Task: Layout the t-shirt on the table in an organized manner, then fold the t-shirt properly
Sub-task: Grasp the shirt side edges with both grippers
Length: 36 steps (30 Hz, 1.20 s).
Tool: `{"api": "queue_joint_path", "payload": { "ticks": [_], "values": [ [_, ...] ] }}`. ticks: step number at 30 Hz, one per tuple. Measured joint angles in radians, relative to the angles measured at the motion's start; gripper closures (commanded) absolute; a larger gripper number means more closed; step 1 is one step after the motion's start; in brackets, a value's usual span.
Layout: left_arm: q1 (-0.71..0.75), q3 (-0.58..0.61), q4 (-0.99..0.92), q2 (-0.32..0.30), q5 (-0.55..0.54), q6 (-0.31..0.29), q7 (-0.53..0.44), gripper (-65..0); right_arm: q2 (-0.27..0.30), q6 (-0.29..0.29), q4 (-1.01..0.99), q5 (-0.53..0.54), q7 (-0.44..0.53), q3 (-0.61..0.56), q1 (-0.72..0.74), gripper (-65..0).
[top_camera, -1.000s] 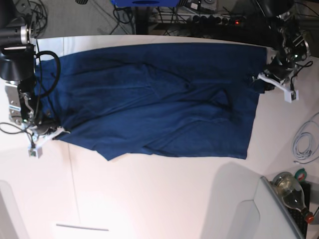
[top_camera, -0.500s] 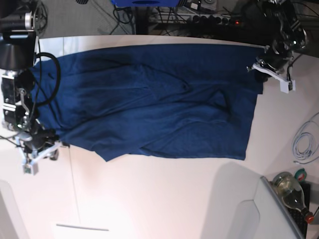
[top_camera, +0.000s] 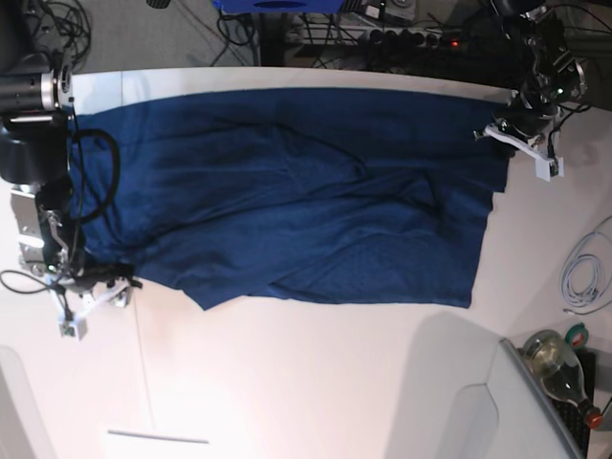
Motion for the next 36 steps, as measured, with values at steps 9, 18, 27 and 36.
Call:
{"api": "queue_joint_path", "payload": {
  "ticks": [9, 18, 27, 36],
  "values": [
    [-0.008, 0.005, -0.003, -0.018, -0.003, 0.0, 0.005, 0.0, 0.003, 0.0, -0.001, 0.0, 0.0, 0.0, -0.001, -41.9],
    [0.043, -0.002, 0.119, -0.018, -0.002, 0.001, 0.031, 0.0, -0.002, 0.117, -0.051, -0.096, 0.001, 0.0, 0.005, -41.7],
    [0.034, -0.001, 0.266, -0.024, -0.099, 0.0, 0.141, 0.0, -0.03, 0.121, -0.058, -0.192, 0.004, 0.0, 0.017, -41.7],
    [-0.06, -0.003, 0.252, -0.024, 0.053, 0.0, 0.145, 0.0, -0.029, 0.122, -0.058, -0.193, -0.031, 0.0, -0.009, -39.8]
  ]
}}
